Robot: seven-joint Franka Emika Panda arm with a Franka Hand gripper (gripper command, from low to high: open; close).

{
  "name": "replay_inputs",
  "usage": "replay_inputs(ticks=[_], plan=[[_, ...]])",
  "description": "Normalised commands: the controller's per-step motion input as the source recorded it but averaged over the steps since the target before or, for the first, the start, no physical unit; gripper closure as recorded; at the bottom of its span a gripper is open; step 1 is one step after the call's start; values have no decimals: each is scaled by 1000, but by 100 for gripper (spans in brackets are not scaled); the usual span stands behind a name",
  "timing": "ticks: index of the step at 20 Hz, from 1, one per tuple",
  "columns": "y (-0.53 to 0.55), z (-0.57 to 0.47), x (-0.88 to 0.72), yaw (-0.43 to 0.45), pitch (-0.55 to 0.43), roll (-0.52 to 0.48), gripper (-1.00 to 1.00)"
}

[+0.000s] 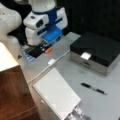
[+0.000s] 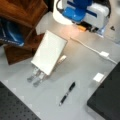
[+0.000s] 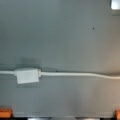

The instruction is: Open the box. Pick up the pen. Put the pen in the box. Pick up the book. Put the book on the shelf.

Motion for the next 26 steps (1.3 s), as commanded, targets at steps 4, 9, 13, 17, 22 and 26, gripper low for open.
replay_inputs(ticks=[4,9,13,17,22,26], plan=[[58,-47,-22,246,205,9,-100],[168,-70,-62,185,133,30,-100],[218,-44,-179,87,65,-18,-100],[296,-93,-151,36,144,-75,-100],[421,-200,79,16,149,-67,-100],[400,-227,284,-182,93,258,-100]])
